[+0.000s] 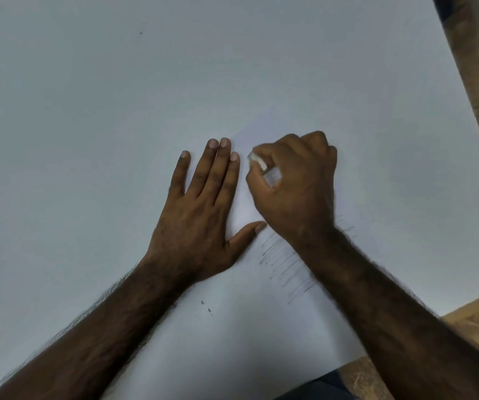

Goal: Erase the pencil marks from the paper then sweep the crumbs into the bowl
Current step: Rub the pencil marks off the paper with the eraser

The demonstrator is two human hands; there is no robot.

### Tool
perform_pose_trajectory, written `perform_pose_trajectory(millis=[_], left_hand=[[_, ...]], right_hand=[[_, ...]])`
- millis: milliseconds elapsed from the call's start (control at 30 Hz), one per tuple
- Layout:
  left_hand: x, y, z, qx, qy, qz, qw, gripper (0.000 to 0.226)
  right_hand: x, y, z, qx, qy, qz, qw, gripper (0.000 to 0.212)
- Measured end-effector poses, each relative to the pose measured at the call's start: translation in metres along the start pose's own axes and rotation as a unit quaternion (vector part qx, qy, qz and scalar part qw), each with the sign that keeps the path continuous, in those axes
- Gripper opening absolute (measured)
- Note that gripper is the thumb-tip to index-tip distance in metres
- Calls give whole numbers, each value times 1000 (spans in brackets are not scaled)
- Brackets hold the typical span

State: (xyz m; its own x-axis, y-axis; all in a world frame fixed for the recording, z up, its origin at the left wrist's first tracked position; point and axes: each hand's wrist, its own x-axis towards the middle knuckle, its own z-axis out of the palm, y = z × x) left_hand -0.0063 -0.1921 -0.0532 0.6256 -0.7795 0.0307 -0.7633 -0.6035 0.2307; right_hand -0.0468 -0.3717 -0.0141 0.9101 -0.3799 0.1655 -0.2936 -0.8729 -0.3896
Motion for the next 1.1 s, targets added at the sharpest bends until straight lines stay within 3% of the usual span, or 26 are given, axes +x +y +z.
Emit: perform_pose_trajectory(millis=[233,433,667,833,1000,1100], left_hand=[[1,1,-2,-9,-8,0,1000,102],[0,1,-2,-7,0,2,1000,101],[1,1,-3,-12,-3,-1,1000,102],[0,0,-2,-6,-4,3,1000,101],[0,1,-2,-10,2,1,1000,102],[0,1,-2,-12,3,3,1000,102]], right_hand=[[37,26,-4,-35,67,90,993,16],[-7,4,-2,-11,-1,15,1000,16],[19,24,-6,-31,74,86,993,12],[-18,8,-3,-24,30,20,999,11],[8,34,-11,-36,67,105,992,13],[-1,22,-10,-35,60,75,995,12]])
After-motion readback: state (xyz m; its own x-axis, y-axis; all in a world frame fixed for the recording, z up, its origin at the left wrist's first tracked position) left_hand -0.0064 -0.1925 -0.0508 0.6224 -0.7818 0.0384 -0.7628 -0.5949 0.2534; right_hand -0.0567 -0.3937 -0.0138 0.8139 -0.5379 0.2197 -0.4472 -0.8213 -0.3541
